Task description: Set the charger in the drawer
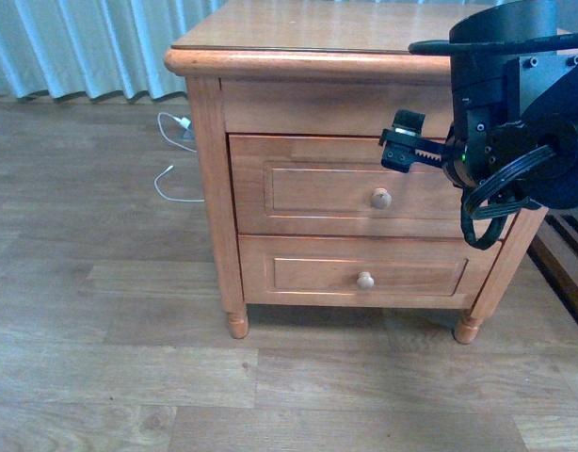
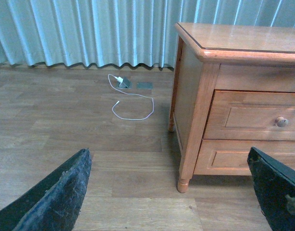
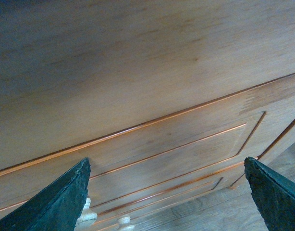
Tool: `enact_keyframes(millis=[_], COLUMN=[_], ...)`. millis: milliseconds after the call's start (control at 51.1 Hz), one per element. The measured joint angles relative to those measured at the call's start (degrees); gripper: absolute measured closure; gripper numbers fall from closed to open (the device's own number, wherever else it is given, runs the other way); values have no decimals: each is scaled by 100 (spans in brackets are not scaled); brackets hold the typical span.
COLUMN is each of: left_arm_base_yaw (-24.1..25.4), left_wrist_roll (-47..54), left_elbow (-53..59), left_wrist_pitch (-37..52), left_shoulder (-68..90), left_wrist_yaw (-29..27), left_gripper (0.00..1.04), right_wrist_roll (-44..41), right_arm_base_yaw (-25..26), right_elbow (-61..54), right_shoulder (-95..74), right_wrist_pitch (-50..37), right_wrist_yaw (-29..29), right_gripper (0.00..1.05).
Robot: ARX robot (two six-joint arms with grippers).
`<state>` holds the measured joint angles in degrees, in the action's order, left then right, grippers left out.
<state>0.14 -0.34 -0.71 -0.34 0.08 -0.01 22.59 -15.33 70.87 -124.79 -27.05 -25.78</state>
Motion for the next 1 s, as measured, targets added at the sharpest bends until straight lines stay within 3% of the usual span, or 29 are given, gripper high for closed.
enact_keyframes(millis=[196,470,802,998], left_arm_base_yaw=[0,0,0,0], left_wrist_roll=[0,0,0,2], left_elbow=[0,0,0,0], left_wrist_pitch=[0,0,0,0], left_shoulder=[0,0,0,0], left_wrist_yaw=[0,0,0,0], left_gripper=[6,6,6,6], right_wrist_roll=[-4,-505,-1410,-1530], right_arm_base_yaw=[81,173,328,433], right_elbow=[-236,-1812,-3705,-4813], right_shoulder=[125,1784,4885,6948], right_wrist_pitch=[-118,-46,1043,1873], right_wrist_yaw=[509,1589,2441,2542], right_gripper=[8,8,8,8])
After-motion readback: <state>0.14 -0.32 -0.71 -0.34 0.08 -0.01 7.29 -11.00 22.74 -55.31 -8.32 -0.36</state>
